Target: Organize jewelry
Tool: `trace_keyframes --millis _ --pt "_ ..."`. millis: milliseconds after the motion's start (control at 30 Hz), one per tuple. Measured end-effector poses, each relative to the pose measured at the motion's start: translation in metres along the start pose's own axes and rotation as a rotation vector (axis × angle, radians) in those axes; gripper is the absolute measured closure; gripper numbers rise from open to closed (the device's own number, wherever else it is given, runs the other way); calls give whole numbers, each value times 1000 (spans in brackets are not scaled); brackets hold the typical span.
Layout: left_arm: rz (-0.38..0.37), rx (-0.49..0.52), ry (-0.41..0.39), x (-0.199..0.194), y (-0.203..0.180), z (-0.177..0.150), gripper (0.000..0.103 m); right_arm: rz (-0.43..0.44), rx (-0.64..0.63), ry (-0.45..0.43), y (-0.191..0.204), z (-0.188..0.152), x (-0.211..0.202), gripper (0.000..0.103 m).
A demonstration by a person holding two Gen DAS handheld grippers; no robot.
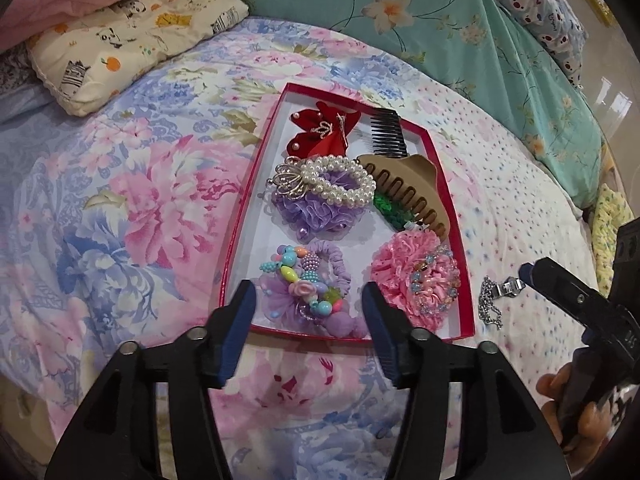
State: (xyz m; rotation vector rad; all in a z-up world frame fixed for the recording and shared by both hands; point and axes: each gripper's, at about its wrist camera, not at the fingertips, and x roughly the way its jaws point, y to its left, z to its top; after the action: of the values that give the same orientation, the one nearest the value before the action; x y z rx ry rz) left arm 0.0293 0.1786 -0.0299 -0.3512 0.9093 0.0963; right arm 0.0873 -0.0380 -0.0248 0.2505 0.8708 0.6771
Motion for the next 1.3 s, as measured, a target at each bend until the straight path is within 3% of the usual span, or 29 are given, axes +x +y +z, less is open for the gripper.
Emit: trace_keyframes --millis 267,367,733,900,1300 --pt "71 8 -26 -21 -3 1 27 25 -12 -1 2 0 -15 2" --pt "137 35 -35 -30 -7 1 23 2 -40 -42 7 -3 -25 2" --pt "259 145 -79 -68 -25 -9 2 -111 -244 -9 46 -3 -53 2" --pt "290 184 -112 -81 -32 -13 0 -140 -312 -13 63 -7 -64 2" --pt "365 161 -25 -55 -19 -32 0 -187 -332 90 61 -35 -34 1"
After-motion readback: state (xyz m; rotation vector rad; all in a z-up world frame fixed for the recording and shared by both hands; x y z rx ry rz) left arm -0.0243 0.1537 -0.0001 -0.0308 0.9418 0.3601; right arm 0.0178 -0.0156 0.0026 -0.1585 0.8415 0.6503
